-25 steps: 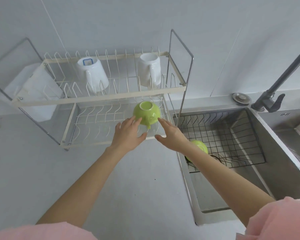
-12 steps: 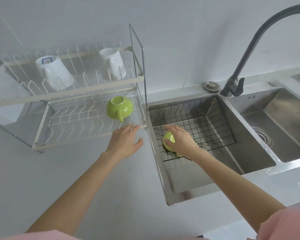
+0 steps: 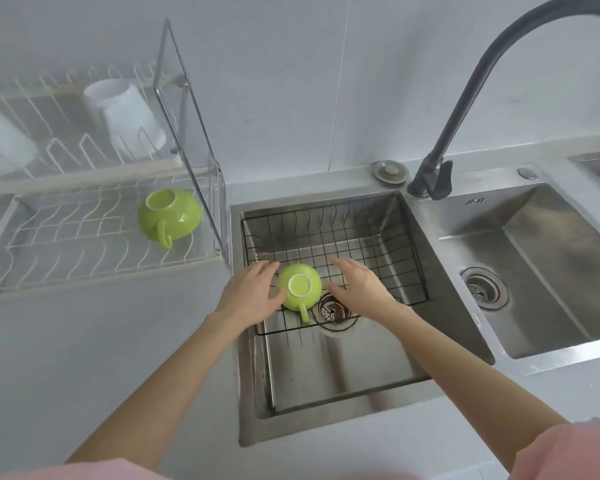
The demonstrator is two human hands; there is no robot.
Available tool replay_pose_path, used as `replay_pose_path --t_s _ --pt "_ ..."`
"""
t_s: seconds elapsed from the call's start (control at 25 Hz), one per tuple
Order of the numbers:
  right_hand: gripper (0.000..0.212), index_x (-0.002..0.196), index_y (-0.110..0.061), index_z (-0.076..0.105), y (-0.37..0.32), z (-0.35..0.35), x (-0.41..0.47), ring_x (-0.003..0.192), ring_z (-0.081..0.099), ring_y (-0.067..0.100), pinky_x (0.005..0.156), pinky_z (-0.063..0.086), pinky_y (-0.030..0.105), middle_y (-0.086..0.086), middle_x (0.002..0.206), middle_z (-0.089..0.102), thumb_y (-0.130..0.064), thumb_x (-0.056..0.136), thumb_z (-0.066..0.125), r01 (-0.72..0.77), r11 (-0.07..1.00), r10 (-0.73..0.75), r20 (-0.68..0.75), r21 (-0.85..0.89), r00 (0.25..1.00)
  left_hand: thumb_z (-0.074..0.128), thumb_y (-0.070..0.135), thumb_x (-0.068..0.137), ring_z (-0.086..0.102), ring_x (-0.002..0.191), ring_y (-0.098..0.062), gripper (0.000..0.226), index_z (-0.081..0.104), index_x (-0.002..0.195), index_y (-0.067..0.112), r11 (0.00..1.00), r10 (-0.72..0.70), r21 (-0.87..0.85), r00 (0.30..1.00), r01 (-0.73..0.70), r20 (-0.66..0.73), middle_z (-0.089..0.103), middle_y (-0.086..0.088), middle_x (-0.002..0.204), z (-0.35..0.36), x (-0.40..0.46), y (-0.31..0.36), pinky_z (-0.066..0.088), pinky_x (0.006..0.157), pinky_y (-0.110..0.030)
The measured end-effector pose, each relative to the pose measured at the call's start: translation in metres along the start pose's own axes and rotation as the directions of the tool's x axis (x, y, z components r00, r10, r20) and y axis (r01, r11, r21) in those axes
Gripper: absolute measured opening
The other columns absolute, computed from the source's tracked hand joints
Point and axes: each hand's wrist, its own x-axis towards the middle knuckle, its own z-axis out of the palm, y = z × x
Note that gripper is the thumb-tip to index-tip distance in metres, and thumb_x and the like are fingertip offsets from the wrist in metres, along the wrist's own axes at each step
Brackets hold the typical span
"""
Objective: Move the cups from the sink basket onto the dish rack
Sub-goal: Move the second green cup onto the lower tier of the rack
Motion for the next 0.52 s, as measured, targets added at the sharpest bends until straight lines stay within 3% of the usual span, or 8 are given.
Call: replay_pose_path --t_s 0.24,0.52 --pt "0.057 0.143 -0.01 0.03 0.029 -0.002 0.023 0.137 0.033 0.025 0.111 0.03 0.035 0.009 0.149 0.037 -0.026 0.092 0.049 -0.007 0.999 0.003 0.12 0.034 0.993 0.045 0.03 0.091 0.04 0.13 -0.027 0.055 0.03 0.14 0.012 0.96 -0.153 -0.216 0.981 0.176 0.121 0.04 -0.01 0.143 0.03 0.025 0.025 0.036 0.103 -0.036" --pt "0.057 0.143 -0.013 0.028 0.045 0.011 0.059 0.134 0.037 0.029 0.105 0.035 0.035 0.012 0.148 0.036 -0.029 0.092 0.048 -0.094 0.99 0.064 0.253 0.109 0.965 0.048 0.024 0.09 0.052 0.112 -0.027 0.042 0.047 0.126 0.001 0.738 -0.382 -0.502 0.892 0.452 0.242 0.056 -0.015 0.119 0.06 0.056 0.029 0.036 0.085 -0.027"
